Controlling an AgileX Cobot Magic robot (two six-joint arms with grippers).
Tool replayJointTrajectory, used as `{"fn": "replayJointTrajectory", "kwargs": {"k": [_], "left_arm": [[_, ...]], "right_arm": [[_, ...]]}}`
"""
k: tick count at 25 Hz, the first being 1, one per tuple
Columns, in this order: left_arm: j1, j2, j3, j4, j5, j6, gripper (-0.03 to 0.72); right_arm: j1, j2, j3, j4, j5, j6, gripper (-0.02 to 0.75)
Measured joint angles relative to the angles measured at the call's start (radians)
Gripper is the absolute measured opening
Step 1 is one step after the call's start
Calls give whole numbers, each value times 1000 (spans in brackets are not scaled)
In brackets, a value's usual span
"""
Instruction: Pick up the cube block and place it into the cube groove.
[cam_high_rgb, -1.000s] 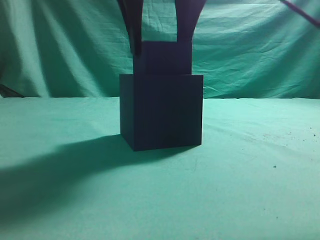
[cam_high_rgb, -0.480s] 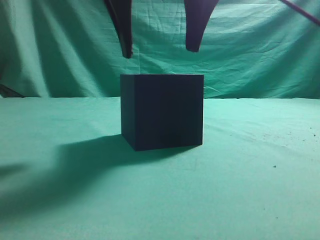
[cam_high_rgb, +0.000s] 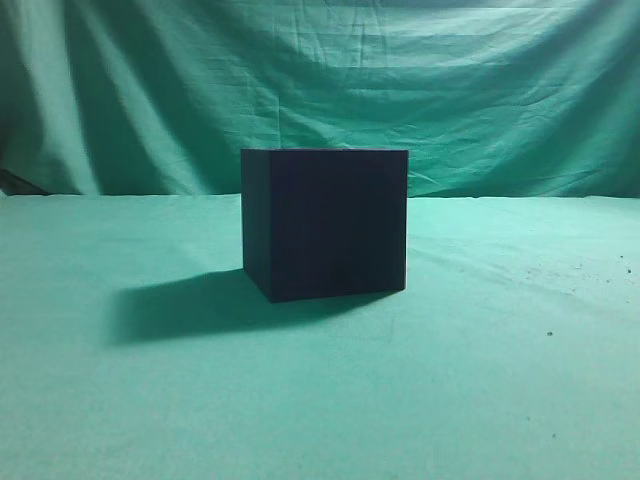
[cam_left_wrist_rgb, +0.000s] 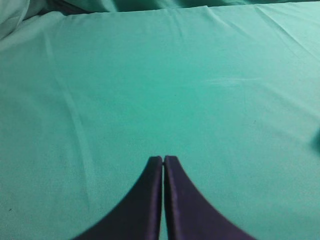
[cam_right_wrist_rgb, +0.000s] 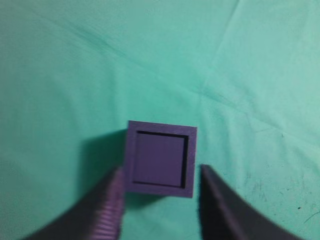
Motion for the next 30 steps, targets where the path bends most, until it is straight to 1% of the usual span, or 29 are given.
{"fn": "replayJointTrajectory", "kwargs": {"k": [1, 3, 5, 7, 9, 13, 17, 21, 24, 28, 30], "left_arm": [[0, 0, 0, 0, 0, 0, 0], [0, 0, 0, 0, 0, 0, 0], [0, 0, 0, 0, 0, 0, 0], [0, 0, 0, 0, 0, 0, 0], [0, 0, 0, 0, 0, 0, 0], [0, 0, 0, 0, 0, 0, 0], [0, 0, 0, 0, 0, 0, 0], [0, 0, 0, 0, 0, 0, 0], [0, 0, 0, 0, 0, 0, 0], [0, 0, 0, 0, 0, 0, 0], [0, 0, 0, 0, 0, 0, 0]], "right_arm": [[0, -42, 0, 15, 4, -4, 193], [0, -121, 0, 34, 8, -4, 68], [0, -208, 0, 43, 11, -6, 0], [0, -295, 32, 43, 11, -16, 0], [0, -390, 96, 43, 18, -25, 0], [0, -565, 267, 36, 22, -33, 0], [0, -739, 441, 33, 27, -88, 0], [0, -902, 566, 30, -10, -111, 0], [0, -1016, 623, 38, -39, -112, 0], [0, -1101, 643, 40, -2, -130, 0], [0, -1122, 645, 7, 10, -153, 0]]}}
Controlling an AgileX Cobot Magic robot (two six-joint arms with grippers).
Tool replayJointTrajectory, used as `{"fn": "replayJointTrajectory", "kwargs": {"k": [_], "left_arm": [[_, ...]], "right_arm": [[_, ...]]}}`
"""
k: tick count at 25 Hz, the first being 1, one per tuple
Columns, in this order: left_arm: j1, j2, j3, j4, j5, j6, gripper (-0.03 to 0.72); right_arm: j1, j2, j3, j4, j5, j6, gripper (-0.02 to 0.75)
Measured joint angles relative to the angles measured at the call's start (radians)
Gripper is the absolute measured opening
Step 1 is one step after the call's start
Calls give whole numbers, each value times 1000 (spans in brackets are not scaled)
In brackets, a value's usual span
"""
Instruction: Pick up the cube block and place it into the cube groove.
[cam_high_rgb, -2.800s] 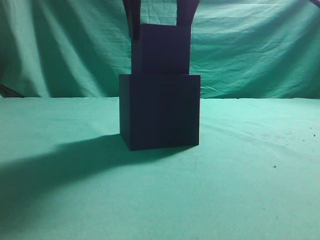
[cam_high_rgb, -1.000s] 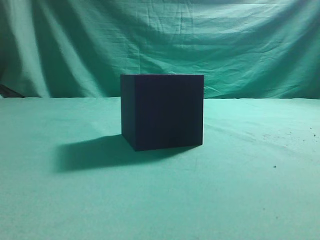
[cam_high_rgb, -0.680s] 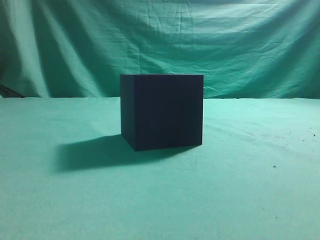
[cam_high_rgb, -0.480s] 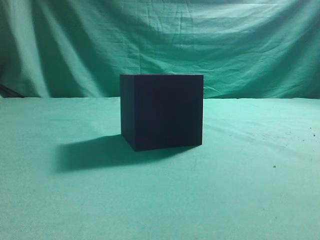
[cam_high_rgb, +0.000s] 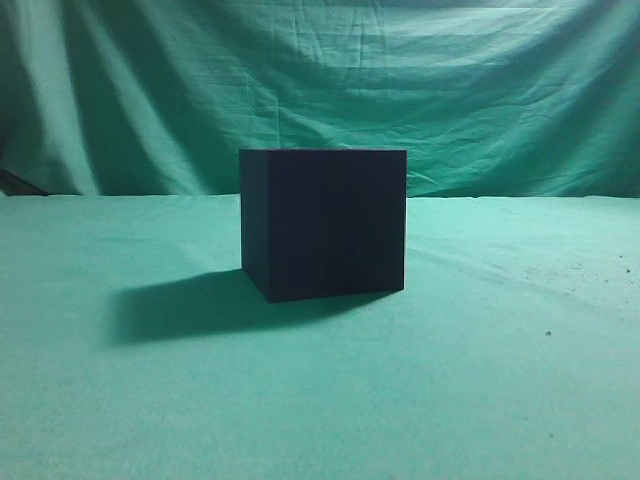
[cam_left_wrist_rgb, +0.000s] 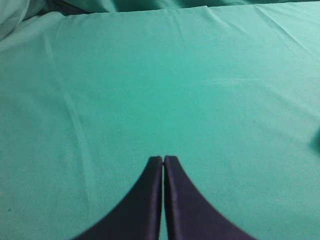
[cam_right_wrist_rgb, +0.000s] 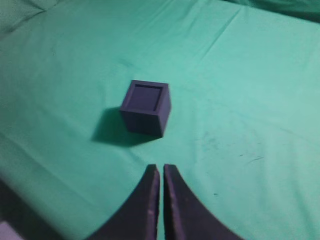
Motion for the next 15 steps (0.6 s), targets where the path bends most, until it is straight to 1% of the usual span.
{"fn": "replayJointTrajectory", "kwargs": {"k": [4, 7, 8, 11, 15], "left_arm": [[0, 0, 0, 0, 0, 0, 0], [0, 0, 0, 0, 0, 0, 0], [0, 0, 0, 0, 0, 0, 0], [0, 0, 0, 0, 0, 0, 0], [0, 0, 0, 0, 0, 0, 0]], "right_arm": [[0, -6, 0, -103, 4, -4, 0], [-4, -14, 10, -136, -2, -13, 0], [-20, -25, 24, -136, -18, -26, 0], [-102, -82, 98, -117, -114, -68, 0], [-276, -172, 247, -46, -289, -125, 0]]}}
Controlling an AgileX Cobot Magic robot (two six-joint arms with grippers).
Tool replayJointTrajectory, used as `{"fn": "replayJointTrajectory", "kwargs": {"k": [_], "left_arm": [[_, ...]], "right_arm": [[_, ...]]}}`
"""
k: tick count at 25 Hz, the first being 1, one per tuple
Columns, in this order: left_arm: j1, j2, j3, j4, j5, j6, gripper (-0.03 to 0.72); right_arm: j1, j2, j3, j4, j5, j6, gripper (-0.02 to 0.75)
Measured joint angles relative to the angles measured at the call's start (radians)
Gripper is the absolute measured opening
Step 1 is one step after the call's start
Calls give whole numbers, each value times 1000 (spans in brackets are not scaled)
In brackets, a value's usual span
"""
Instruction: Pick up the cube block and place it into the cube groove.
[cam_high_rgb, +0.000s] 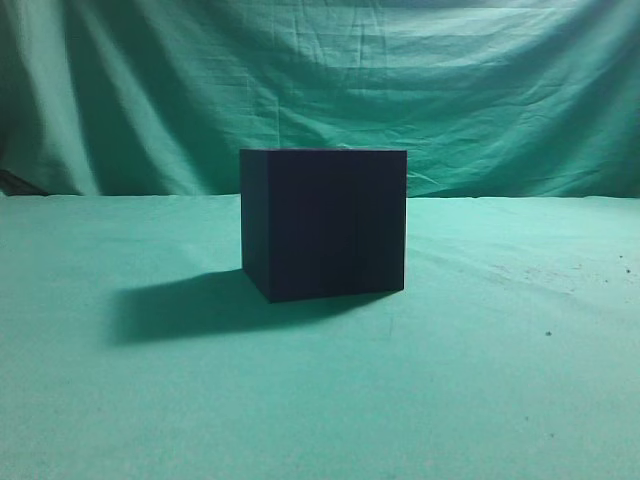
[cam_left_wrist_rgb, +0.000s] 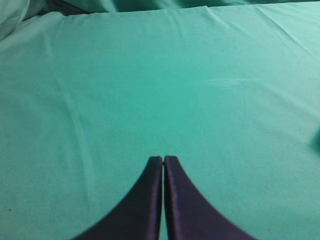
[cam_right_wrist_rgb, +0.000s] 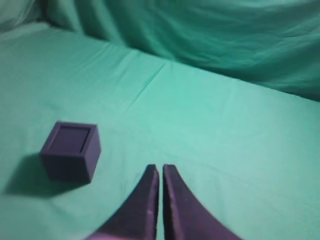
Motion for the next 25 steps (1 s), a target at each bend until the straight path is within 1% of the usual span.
{"fn": "replayJointTrajectory", "kwargs": {"k": [2, 6, 9, 13, 15, 17, 22, 25], "left_arm": [[0, 0, 0, 0, 0, 0, 0], [0, 0, 0, 0, 0, 0, 0], [0, 0, 0, 0, 0, 0, 0], [0, 0, 0, 0, 0, 0, 0], [0, 0, 0, 0, 0, 0, 0], [0, 0, 0, 0, 0, 0, 0], [0, 0, 0, 0, 0, 0, 0], [0, 0, 0, 0, 0, 0, 0]], "right_arm": [[-100, -40, 68, 43, -67, -8, 0], [-284, -121, 194, 135, -140, -14, 0], [-403, -181, 291, 205, -214, -45, 0], [-533, -250, 432, 275, -329, -117, 0], [-569, -278, 505, 280, -391, -148, 0], [-587, -306, 572, 284, -444, -175, 0], [-595, -341, 731, 286, -527, -192, 0], [-595, -341, 806, 285, -533, -194, 0]]}}
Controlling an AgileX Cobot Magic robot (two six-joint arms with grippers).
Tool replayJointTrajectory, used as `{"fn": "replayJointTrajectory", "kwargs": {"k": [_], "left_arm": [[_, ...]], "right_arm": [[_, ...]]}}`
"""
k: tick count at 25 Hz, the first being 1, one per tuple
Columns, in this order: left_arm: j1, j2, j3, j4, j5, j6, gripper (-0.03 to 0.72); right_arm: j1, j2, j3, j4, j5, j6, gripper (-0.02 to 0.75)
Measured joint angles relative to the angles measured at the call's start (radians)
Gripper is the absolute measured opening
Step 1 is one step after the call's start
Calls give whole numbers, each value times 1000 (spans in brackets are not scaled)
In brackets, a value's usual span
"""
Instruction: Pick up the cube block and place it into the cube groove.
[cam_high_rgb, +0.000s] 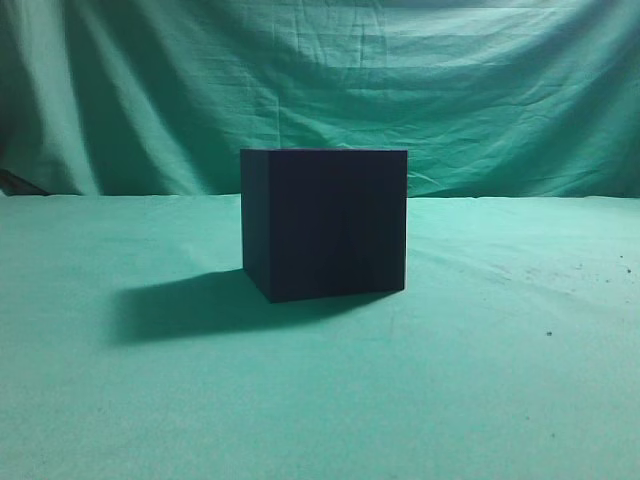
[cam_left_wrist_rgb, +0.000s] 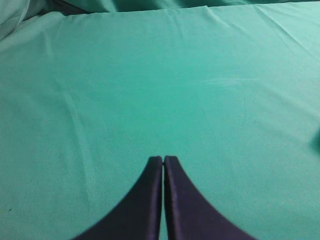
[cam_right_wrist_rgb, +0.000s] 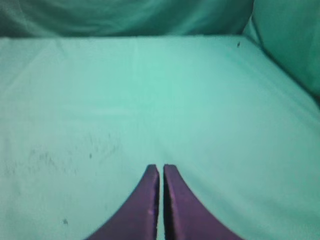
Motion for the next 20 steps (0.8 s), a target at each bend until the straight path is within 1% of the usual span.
{"fn": "replayJointTrajectory", "kwargs": {"k": [3, 7, 20], "left_arm": [[0, 0, 0, 0, 0, 0, 0], [0, 0, 0, 0, 0, 0, 0], [0, 0, 0, 0, 0, 0, 0]], "right_arm": [[0, 0, 31, 0, -6, 0, 0], [0, -2, 32, 2, -30, 0, 0], [0, -2, 32, 4, -30, 2, 0]]}}
